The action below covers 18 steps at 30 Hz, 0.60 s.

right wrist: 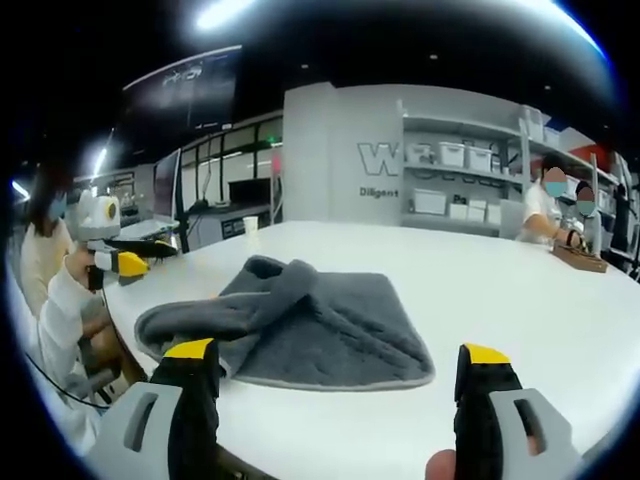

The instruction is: Open the folded towel by lifting each exposed corner and separating the folded layers until the towel lies flat within the target outline without major curled edges

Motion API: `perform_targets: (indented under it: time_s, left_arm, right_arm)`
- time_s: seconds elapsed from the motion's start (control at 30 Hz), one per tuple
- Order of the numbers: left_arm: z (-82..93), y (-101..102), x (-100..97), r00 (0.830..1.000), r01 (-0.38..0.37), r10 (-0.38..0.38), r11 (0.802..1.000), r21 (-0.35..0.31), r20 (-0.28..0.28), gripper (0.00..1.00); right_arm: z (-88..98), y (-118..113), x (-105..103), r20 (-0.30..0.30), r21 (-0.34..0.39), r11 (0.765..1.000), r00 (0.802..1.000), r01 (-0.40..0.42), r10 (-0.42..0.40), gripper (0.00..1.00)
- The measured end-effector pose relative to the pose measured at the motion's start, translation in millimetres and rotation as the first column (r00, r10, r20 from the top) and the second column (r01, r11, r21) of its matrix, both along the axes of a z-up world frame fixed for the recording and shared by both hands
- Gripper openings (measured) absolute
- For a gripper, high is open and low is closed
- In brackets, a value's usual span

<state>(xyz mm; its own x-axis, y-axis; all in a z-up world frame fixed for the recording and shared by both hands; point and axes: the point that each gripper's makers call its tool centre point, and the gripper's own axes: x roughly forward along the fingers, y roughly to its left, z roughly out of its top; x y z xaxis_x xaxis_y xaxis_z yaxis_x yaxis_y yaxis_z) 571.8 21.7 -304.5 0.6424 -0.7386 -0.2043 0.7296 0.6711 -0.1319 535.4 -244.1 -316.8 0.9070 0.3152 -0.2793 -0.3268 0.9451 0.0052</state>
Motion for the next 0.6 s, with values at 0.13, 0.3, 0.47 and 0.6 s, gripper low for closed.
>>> perform_targets:
  time_s: [0.13,0.3,0.47,0.6]
  left_arm:
    - [-3.2,-3.5,-4.1,1.000,0.021,-0.021,1.000,0.006,-0.015,0.82]
    - [-4.2,-7.6,-4.6,0.999,0.034,-0.034,0.999,0.028,-0.012,0.87]
    - [-3.4,-11.0,-5.1,0.999,0.048,-0.048,0.998,0.038,-0.012,0.90]
    - [-3.7,-13.3,-3.1,0.999,0.053,-0.053,0.997,0.055,-0.008,0.93]
  right_arm:
    - [-4.2,0.1,-1.0,-0.015,-0.017,1.000,1.000,-0.005,0.005,0.99]
    - [-6.7,3.3,-3.1,-0.027,-0.011,1.000,0.999,-0.028,0.028,0.99]
    - [-7.0,4.0,-4.5,-0.028,-0.016,0.999,0.999,-0.040,0.040,0.99]
    - [-8.4,5.3,-5.8,-0.035,-0.022,0.998,0.998,-0.053,0.053,0.99]
